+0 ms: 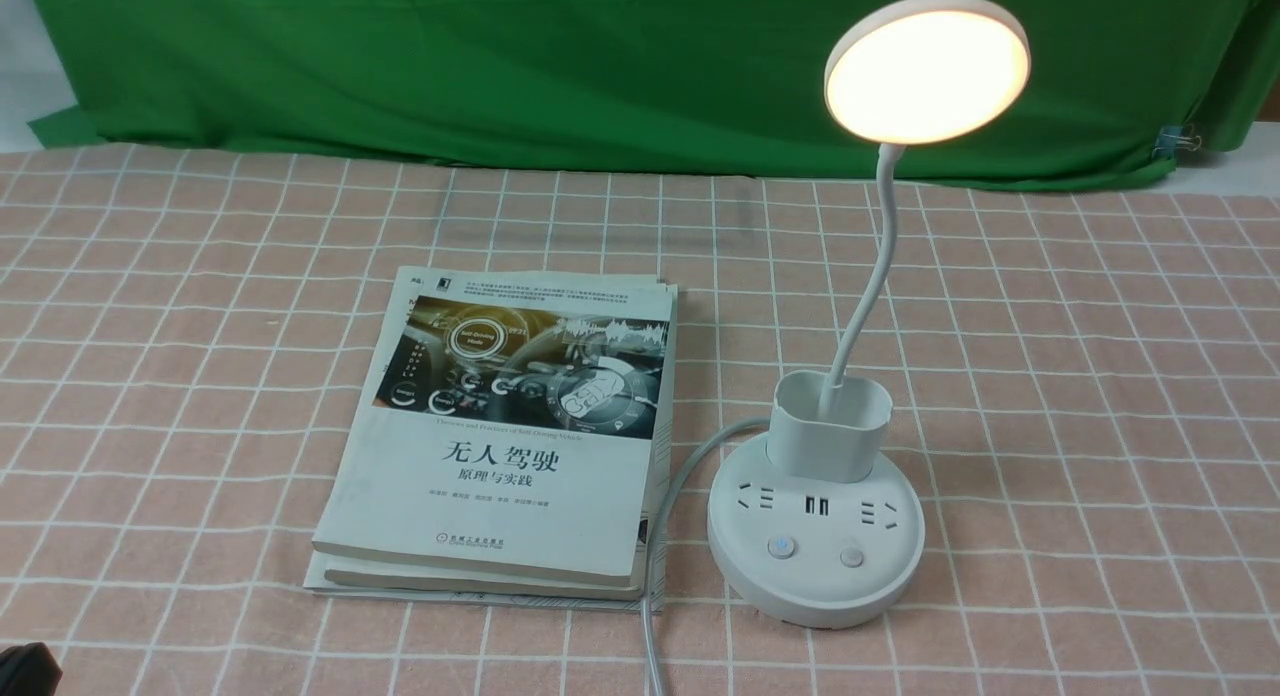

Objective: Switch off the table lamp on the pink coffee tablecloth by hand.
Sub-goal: 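Press the power button on the lamp base to turn the lamp off with the right gripper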

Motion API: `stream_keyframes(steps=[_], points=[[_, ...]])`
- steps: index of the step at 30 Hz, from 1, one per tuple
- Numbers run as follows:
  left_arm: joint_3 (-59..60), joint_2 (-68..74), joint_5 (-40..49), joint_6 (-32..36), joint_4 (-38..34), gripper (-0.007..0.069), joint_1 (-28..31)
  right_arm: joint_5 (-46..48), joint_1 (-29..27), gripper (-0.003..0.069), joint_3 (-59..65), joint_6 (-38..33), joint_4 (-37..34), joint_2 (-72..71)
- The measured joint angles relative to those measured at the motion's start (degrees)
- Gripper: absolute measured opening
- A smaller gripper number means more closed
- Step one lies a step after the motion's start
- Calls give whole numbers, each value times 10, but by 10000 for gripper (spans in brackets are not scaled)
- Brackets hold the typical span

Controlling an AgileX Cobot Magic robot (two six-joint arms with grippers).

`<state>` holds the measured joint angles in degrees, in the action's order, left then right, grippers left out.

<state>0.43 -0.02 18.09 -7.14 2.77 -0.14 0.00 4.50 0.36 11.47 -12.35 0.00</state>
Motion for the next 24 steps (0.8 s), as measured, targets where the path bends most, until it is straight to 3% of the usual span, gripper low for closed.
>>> stream_keyframes(steps=[4, 7, 9, 13, 18, 24], points=[[0, 0, 0, 0, 0, 6, 0, -71, 0, 239, 0, 89, -7, 0], [0, 0, 0, 0, 0, 6, 0, -94, 0, 234, 0, 110, -9, 0], [0, 0, 0, 0, 0, 6, 0, -87, 0, 167, 0, 120, -10, 0], [0, 0, 0, 0, 0, 6, 0, 40, 17, 52, -44, 103, -12, 32], [0, 0, 0, 0, 0, 6, 0, 244, 68, 40, -203, -11, -12, 165], [0, 0, 0, 0, 0, 6, 0, 469, 114, 38, -376, -125, 5, 422]])
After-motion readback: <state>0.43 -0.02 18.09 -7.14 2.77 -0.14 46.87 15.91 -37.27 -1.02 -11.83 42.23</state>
